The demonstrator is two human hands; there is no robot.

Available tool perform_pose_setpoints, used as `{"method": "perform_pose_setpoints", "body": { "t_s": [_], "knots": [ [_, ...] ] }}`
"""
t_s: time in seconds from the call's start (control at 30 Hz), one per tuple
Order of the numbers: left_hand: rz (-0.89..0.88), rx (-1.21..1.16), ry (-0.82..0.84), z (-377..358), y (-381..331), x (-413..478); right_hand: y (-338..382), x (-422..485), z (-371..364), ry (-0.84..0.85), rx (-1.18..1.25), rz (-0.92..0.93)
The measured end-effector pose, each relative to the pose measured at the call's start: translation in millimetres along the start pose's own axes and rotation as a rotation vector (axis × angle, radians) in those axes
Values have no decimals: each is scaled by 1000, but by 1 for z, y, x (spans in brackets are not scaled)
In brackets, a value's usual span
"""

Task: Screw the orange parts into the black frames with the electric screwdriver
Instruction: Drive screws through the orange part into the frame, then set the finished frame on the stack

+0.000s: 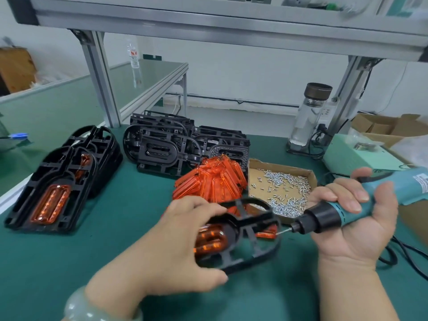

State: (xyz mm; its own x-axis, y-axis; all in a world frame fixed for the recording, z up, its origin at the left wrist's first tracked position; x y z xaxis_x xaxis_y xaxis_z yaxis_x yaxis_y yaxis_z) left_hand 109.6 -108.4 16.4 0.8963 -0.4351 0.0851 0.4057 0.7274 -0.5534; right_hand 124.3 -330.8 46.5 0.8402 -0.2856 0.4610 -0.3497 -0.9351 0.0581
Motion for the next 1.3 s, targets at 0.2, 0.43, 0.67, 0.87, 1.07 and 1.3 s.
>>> {"method": "perform_pose_setpoints", "body": {
  "t_s": [0.2,0.43,0.67,0.87,1.07,1.3],
  "knots": [
    [269,-186,-284,64,60,-19,-9,-1,8,-58,-81,-14],
    [898,155,-437,68,129,-17,-22,-6,12,-71,-174,-46],
    [995,331,-413,51,138,-1,-26,-9,17,-115,-243,-40],
    [962,282,-545,53,145,6,-30,-10,17,-110,-259,-56],
    [967,293,-543,54,149,13,-32,-10,17,-130,-296,-69],
    [726,282,-655,73,125,36,-31,-12,22,-170,-300,-44]
  ]
}}
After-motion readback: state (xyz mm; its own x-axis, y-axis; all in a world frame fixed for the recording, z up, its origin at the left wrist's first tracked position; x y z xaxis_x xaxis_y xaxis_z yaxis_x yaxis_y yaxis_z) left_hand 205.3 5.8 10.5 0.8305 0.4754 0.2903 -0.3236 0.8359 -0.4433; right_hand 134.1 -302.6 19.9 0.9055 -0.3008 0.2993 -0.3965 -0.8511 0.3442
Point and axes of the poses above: each hand's wrist, its own x-axis towards the middle knuckle, its own z-axis out of the back of the hand, y = z × x, the point moved 8 cm from there along x, towards the middle knuckle, and after that the axes turned 8 degrees about z, right-handed, at the moved point
